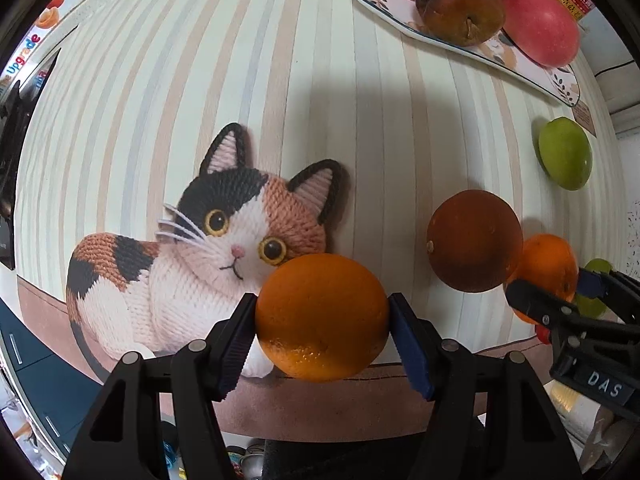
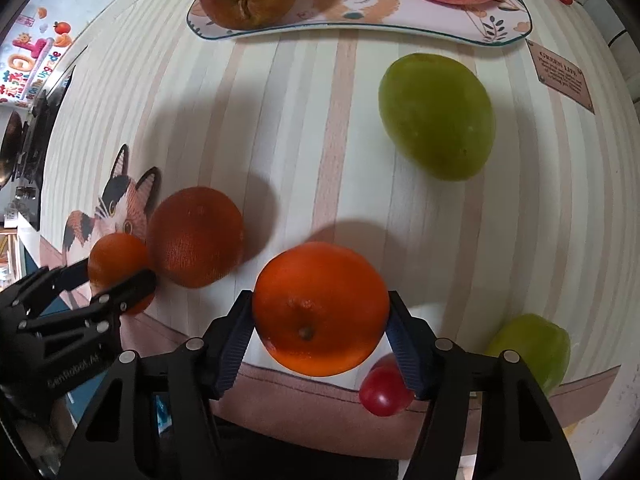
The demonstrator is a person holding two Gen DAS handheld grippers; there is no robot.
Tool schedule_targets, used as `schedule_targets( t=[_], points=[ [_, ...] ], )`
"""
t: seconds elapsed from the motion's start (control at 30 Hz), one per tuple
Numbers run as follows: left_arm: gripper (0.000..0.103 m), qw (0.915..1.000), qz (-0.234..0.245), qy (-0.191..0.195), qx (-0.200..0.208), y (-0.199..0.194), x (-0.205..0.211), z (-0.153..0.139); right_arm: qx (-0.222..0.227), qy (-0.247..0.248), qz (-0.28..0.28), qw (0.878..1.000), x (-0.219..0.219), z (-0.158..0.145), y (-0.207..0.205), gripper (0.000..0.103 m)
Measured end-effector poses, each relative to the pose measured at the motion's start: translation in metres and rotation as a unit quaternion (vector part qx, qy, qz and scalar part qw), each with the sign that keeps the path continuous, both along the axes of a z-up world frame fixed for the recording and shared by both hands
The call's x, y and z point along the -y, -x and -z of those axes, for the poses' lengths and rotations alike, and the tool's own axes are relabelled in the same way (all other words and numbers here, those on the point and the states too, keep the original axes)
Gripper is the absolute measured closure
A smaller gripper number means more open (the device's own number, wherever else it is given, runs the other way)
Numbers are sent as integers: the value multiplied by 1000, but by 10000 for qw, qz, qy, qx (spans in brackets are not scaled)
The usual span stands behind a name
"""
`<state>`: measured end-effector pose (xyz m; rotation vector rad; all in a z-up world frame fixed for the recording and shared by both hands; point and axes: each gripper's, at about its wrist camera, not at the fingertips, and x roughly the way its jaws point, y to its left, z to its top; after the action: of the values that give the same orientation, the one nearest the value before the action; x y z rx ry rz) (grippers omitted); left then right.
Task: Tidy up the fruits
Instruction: 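Grasp a tangerine with the left tool while the right tool grasps another tangerine, then carry both tangerines onto the fruit plate and open both tools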
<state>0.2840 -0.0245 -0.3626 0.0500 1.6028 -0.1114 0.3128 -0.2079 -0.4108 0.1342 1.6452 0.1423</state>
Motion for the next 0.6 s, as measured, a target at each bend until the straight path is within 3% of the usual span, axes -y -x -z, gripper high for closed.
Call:
schedule_targets(
  t=[0.37, 0.6],
  points=[
    [40, 9999, 1, 132, 7, -10, -1, -10, 29, -33, 155, 9999, 3, 2, 5, 37],
    [40, 9986, 76, 429, 300, -35, 4, -51, 391, -374, 432, 9976, 20, -37, -1, 37]
  ],
)
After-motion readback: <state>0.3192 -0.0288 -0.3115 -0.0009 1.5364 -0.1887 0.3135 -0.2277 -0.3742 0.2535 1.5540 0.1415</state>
